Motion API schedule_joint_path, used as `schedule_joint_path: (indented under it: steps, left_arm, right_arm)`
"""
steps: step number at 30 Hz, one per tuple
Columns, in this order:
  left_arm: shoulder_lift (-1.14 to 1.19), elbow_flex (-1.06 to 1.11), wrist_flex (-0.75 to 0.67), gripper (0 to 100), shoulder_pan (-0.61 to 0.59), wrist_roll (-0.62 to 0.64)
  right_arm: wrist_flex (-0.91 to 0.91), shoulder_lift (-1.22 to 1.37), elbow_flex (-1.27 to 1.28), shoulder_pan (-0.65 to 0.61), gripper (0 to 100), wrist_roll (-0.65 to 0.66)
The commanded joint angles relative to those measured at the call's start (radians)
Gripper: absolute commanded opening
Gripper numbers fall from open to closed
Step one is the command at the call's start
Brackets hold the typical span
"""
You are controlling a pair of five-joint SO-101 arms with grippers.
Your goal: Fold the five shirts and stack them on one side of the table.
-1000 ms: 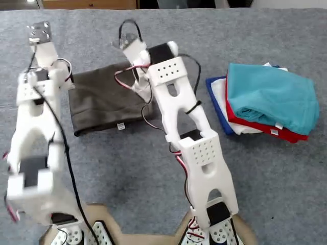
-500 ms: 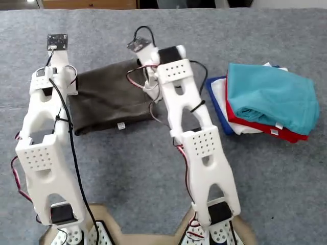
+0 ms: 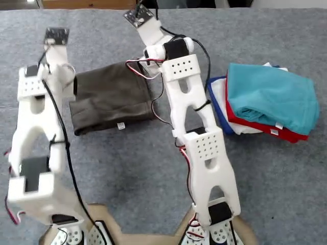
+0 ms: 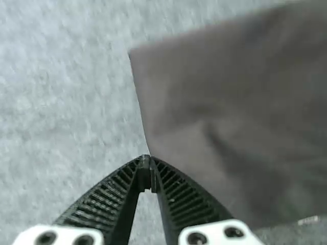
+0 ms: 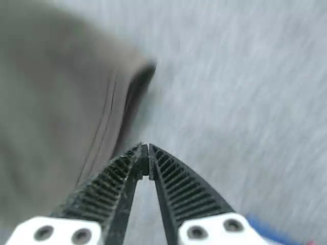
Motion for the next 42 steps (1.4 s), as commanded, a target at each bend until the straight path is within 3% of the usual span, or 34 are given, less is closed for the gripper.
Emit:
schedule_joint_path:
  steps: [1,4,8,13,17,25,28,33,39,42]
  left_arm:
    - [-0.169,0.329,-0.166,3,0.021,0.005]
    - [-0.218,0.533,-0.304,3,0.056,0.043]
    - [-0.226,0.641,-0.402,3,0.068,0.120]
    - [-0.153,0.636,-0.465,3,0.067,0.178]
    - [-0.118,0.596,-0.440,3,0.067,0.172]
    - [-0.169,0.599,-0.433,3,0.068,0.170]
    - [-0.253,0.599,-0.400,3,0.068,0.170]
    - [-0.423,0.704,-0.371,3,0.065,0.170]
    - [-0.635,1.030,-0.525,3,0.036,0.178]
    - [-0.726,1.144,-0.601,3,-0.010,0.180]
  right_arm:
    - [-0.157,0.058,-0.036,-0.035,1.5,-0.008]
    - [-0.233,0.153,-0.044,-0.055,1.5,-0.003]
    - [-0.338,0.259,-0.045,-0.049,1.5,-0.003]
    - [-0.454,0.323,-0.045,0.002,1.5,-0.003]
    - [-0.446,0.328,-0.045,0.052,1.5,-0.003]
    - [-0.152,0.314,-0.295,0.061,1.5,-0.002]
    - [0.029,0.309,-0.424,0.049,1.5,0.000]
    - [0.358,0.205,-0.420,0.020,1.5,0.066]
    - [0.362,0.030,-0.364,0.040,1.5,-0.095]
    - [0.362,-0.088,-0.208,0.037,1.5,-0.144]
